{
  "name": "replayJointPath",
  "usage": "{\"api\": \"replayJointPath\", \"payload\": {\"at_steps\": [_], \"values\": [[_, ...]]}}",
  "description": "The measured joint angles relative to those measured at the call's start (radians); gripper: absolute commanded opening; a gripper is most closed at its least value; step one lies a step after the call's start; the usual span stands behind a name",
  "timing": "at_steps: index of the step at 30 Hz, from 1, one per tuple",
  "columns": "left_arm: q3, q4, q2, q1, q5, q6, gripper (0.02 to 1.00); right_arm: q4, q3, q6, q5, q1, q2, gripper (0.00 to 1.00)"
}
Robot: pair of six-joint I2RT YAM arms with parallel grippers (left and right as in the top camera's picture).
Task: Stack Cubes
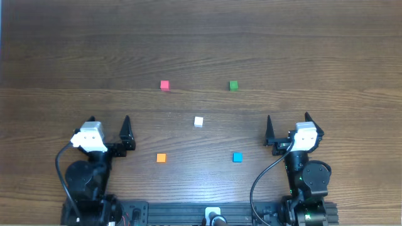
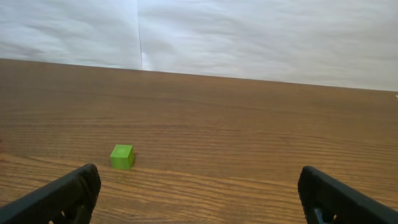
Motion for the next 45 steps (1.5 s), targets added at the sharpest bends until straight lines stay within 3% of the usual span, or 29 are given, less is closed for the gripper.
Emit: {"api": "replayJointPath", "payload": {"at_steps": [4, 13, 23, 34, 45], "values": [[0.195, -0.128, 0.146, -0.040, 0.012, -0.001, 0.998, 0.000, 0.000, 0.000, 0.000, 0.000, 0.000, 0.993], [0.832, -0.304, 0.810, -0.072, 0.014, -0.001, 0.998, 0.001, -0.002, -0.001, -0.003, -0.001, -0.002, 0.993], [1.301, -0.511, 1.525, -0.202, 0.014, -0.046, 0.991, 0.001, -0.002, 0.000, -0.003, -0.001, -0.002, 0.993], [1.401, -0.553, 1.948, -0.300, 0.014, -0.134, 0.954, 0.001, -0.002, -0.001, -0.003, -0.001, -0.002, 0.993], [1.405, -0.583, 2.017, -0.344, -0.014, -0.182, 0.904, 0.001, -0.002, 0.000, -0.003, -0.001, -0.002, 0.991]]}}
